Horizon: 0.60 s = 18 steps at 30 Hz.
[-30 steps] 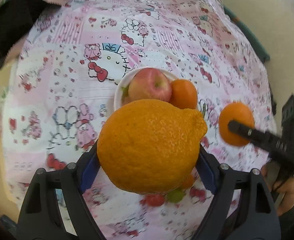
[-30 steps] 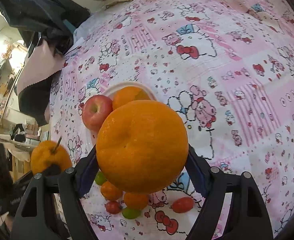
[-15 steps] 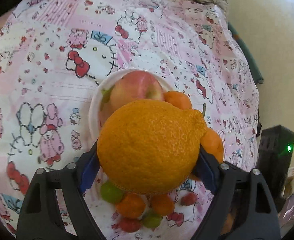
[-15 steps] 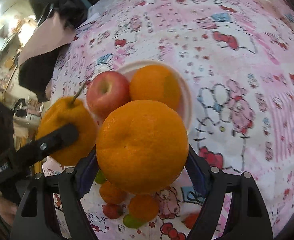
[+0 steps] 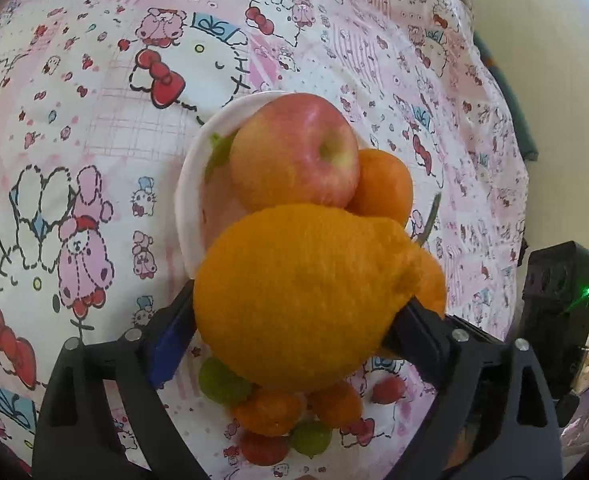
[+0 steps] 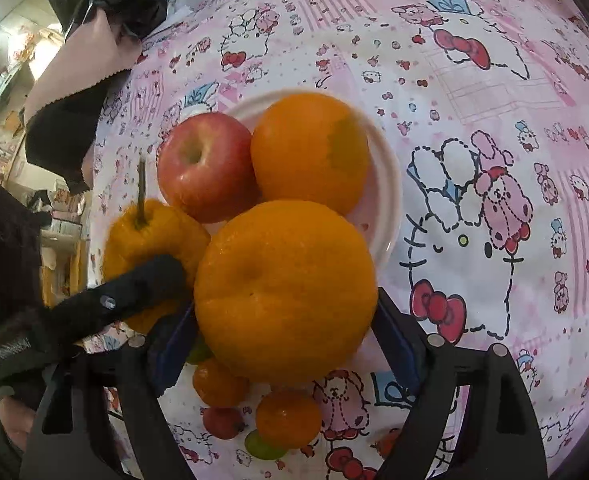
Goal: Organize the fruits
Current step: 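Lower the citrus onto the plate with the left gripper while the right gripper sets the orange there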
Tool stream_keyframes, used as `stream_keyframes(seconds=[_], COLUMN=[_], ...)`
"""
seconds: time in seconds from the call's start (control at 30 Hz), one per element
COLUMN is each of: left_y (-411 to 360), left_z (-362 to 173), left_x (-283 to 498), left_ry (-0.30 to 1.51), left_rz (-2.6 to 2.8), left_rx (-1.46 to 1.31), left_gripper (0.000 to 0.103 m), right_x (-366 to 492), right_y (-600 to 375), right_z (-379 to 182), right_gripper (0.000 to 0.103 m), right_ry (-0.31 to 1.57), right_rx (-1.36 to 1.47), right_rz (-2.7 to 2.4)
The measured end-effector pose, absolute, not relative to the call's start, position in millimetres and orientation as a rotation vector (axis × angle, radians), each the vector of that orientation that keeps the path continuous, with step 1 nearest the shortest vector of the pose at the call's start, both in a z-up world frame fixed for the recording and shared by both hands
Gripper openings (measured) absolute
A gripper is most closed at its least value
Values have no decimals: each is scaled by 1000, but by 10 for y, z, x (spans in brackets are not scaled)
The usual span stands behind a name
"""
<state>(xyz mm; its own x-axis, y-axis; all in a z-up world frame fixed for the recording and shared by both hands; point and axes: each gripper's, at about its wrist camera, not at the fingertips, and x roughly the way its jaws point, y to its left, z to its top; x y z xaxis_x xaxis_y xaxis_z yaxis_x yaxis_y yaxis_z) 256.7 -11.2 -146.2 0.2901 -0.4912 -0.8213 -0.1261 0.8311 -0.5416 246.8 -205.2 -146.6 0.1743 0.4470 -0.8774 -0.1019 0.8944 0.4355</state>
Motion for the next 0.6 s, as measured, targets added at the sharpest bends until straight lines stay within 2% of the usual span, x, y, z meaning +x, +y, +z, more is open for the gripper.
stream_keyframes(seconds=[0.23,0.3,0.33,0.37,0.4,0.6], left_y=[-11,11,29,27,14,49], left_z=[-1157,-1047,-1010,-1000,-1024,-1107], left_x=[2407,2371,2344,2337,2341,2301], left_ry=[1201,1184,1166,1171,1203,1280], left_rz=[-255,-241,-233,-227,-230,-241], left_rx=[-530,-480,-477,-468,-462,-492], left_gripper=[90,88,73,54,54,59], right_x=[2375,2364,2352,2338,2331,2296], right_y=[-2182,-2259,-2282,-2290,-2281,-2196], right_z=[-1303,-1273,-1261,-1252,-1247,-1358], right_gripper=[85,80,73,68,62,62], right_ry=[1332,1333,1336,1339,1345,1413], right_rx=[317,327,325,331,339,365], right_rz=[389,367,370,388,404,431])
